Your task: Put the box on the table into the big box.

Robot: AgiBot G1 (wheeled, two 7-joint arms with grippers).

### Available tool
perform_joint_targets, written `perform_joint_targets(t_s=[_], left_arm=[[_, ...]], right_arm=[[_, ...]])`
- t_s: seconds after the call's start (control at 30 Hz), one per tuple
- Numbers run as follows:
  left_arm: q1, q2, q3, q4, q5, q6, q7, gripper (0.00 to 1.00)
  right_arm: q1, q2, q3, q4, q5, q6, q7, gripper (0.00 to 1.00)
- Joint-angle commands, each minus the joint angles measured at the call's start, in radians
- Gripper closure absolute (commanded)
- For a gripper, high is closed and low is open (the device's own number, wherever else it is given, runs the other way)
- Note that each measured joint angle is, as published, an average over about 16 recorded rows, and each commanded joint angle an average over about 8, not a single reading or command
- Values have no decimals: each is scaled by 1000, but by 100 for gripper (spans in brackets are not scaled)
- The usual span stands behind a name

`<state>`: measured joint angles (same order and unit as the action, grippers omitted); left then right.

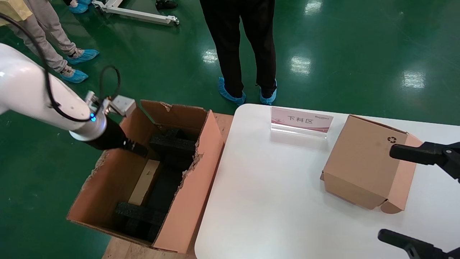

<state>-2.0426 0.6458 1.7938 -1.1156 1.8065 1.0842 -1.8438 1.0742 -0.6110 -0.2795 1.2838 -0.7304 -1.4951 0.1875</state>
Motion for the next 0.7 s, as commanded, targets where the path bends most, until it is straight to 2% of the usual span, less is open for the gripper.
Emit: perform_joint_targets(t_s=[0.03, 0.3, 0.7], left_arm=[[-8, -12, -20, -1, -1, -5, 9, 0], [-31, -109, -127, -21, -96, -65, 143, 0], [10, -283, -275, -74, -383, -157, 439, 0]], right_arm=[[0, 0, 0, 0, 0, 0, 0, 0], [0, 0, 0, 0, 0, 0, 0, 0], [0, 0, 0, 0, 0, 0, 0, 0]])
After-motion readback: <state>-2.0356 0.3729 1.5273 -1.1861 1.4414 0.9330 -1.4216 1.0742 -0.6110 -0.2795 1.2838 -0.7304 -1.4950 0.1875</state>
